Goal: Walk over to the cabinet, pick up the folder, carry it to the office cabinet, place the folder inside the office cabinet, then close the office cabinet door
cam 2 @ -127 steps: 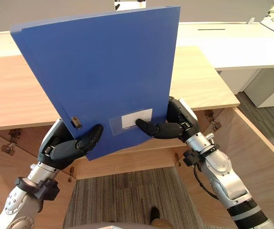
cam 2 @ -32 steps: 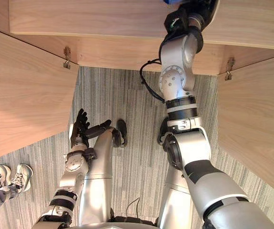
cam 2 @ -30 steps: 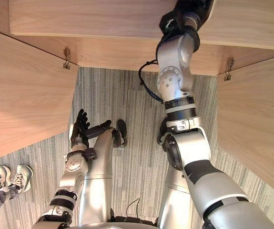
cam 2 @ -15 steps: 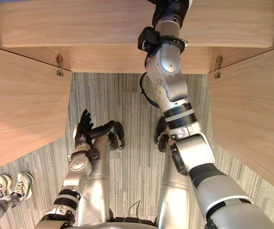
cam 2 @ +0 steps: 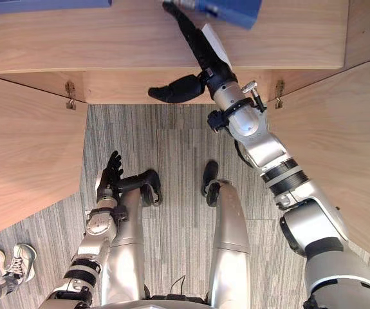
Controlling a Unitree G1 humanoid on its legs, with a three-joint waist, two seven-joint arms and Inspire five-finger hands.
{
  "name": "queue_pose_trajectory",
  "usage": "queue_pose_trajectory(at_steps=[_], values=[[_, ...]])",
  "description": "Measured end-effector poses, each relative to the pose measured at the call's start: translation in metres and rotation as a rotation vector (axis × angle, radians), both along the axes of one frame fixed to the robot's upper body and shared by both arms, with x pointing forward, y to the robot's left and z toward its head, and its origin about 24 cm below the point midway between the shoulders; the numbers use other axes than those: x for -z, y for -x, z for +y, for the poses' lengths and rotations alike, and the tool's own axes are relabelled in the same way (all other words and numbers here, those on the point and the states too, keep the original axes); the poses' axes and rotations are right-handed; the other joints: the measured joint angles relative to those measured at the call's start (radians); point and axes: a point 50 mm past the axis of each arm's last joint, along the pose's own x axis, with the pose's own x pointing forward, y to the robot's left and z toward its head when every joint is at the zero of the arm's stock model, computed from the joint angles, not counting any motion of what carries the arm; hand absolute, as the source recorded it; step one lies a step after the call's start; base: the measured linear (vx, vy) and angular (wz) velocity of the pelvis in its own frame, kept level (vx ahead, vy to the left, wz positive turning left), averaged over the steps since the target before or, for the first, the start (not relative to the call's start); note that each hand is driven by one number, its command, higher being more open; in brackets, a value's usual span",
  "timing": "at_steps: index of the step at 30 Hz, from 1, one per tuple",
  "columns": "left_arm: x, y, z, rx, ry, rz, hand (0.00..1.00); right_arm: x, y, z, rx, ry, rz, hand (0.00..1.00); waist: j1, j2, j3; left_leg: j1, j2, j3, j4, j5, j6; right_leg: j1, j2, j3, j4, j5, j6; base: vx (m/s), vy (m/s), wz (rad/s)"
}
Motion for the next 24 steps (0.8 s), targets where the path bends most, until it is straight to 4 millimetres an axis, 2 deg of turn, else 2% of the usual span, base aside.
queue_pose_trajectory(at_steps=[1, 3, 6, 10, 13, 18, 24], values=[[0.002, 0.001, 0.001, 0.005, -0.002, 0.01, 1.0, 0.003, 0.0, -0.005, 0.018, 0.011, 0.003, 0.0, 0.003, -0.013, -0.007, 0.009, 0.0, 0.006, -0.009, 0.0, 0.0, 0.006, 0.0, 0.002, -0.005, 0.0, 0.0, -0.05, -0.016, 0.0], [0.003, 0.001, 0.001, 0.01, -0.013, 0.015, 1.0, 0.005, 0.0, -0.008, 0.027, 0.005, 0.005, 0.0, 0.002, -0.014, -0.008, 0.014, 0.0, 0.005, -0.012, 0.0, 0.0, 0.014, 0.0, -0.001, -0.01, 0.0, 0.0, -0.04, -0.006, 0.0], [0.004, 0.001, 0.002, 0.014, -0.022, 0.02, 1.0, 0.017, 0.005, -0.015, 0.061, -0.059, 0.013, 0.0, 0.006, -0.027, -0.018, 0.02, 0.0, 0.008, -0.025, 0.0, 0.0, 0.02, 0.0, -0.002, -0.023, 0.0, 0.0, -0.03, -0.001, 0.0], [0.004, 0.002, 0.003, 0.008, -0.022, 0.024, 1.0, 0.026, 0.01, -0.004, 0.098, -0.1, -0.027, 0.0, 0.003, -0.028, -0.018, 0.025, 0.0, 0.013, -0.037, 0.0, 0.001, 0.02, 0.0, -0.002, -0.032, 0.0, 0.0, -0.01, -0.002, 0.0], [0.004, 0.002, 0.001, 0.002, -0.015, 0.022, 1.0, 0.016, 0.013, 0.001, 0.119, -0.146, -0.095, 0.0, 0.006, -0.028, -0.018, 0.026, 0.0, 0.014, -0.039, 0.0, 0.001, 0.02, 0.0, -0.003, -0.032, 0.0, 0.0, -0.05, -0.012, 0.0], [0.005, 0.002, 0.001, -0.024, 0.0, 0.02, 1.0, -0.002, 0.014, -0.002, 0.195, -0.223, -0.186, 0.0, 0.007, -0.028, -0.018, 0.027, 0.0, 0.014, -0.037, 0.0, 0.001, 0.021, -0.001, -0.002, -0.032, 0.0, 0.0, -0.07, -0.007, 0.0], [0.004, 0.002, 0.001, -0.05, 0.001, 0.018, 1.0, 0.008, 0.003, 0.003, 0.341, -0.156, -0.202, 0.0, 0.01, -0.027, -0.019, 0.027, 0.0, 0.014, -0.039, 0.0, 0.001, 0.021, -0.001, -0.002, -0.034, 0.0, 0.0, -0.06, -0.009, 0.0]])
